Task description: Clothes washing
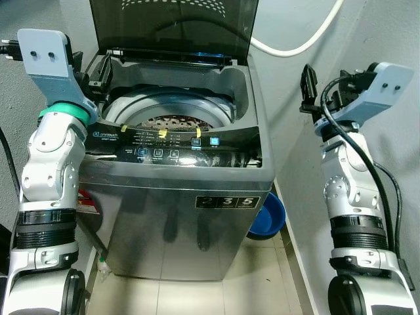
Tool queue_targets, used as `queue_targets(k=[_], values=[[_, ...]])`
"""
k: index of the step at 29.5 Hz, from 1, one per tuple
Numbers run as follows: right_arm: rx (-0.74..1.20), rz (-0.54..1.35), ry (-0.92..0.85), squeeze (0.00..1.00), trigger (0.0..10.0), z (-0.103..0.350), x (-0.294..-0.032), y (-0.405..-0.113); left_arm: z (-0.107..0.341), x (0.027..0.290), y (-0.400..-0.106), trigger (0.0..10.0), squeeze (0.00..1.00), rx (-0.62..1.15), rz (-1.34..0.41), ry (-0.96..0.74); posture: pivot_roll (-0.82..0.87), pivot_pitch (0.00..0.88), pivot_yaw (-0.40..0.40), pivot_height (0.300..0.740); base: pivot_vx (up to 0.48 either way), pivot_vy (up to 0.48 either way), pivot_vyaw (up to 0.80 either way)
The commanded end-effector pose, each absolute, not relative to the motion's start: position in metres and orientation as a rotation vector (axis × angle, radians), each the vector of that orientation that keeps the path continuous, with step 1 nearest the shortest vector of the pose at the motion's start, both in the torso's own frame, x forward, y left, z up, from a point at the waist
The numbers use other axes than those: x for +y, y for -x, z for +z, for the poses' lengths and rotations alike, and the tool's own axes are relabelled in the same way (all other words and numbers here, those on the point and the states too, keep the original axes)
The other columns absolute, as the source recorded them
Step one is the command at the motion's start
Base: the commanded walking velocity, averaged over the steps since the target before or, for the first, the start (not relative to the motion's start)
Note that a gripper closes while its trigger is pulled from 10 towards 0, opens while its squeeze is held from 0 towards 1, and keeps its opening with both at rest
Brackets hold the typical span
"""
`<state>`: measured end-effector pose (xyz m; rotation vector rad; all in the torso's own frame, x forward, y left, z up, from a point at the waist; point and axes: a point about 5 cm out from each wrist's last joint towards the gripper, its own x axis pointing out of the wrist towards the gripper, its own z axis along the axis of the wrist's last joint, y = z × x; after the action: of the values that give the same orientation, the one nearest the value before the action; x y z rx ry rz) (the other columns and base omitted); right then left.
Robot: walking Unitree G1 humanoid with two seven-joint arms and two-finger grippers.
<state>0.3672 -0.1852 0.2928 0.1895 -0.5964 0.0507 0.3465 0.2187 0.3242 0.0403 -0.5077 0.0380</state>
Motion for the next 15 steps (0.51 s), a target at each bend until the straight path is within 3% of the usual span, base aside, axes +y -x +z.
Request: queue_targets(k=[1, 15], values=[[-0.589, 0.044, -0.18, 0.0, 10.0, 0.289, -0.187, -0.366, 0.321, 0.218, -0.345, 10.0, 0.0, -0.507, 0.039, -0.044, 0.09, 0.017, -0.009, 0.74, 0.0, 0.0, 0.0], [-0.584, 0.046, -0.136, 0.0, 10.0, 0.286, -0.185, -0.363, 0.31, 0.206, -0.349, 10.0, 0.0, -0.475, -0.001, -0.043, 0.07, 0.01, 0.001, 0.74, 0.0, 0.0, 0.0]])
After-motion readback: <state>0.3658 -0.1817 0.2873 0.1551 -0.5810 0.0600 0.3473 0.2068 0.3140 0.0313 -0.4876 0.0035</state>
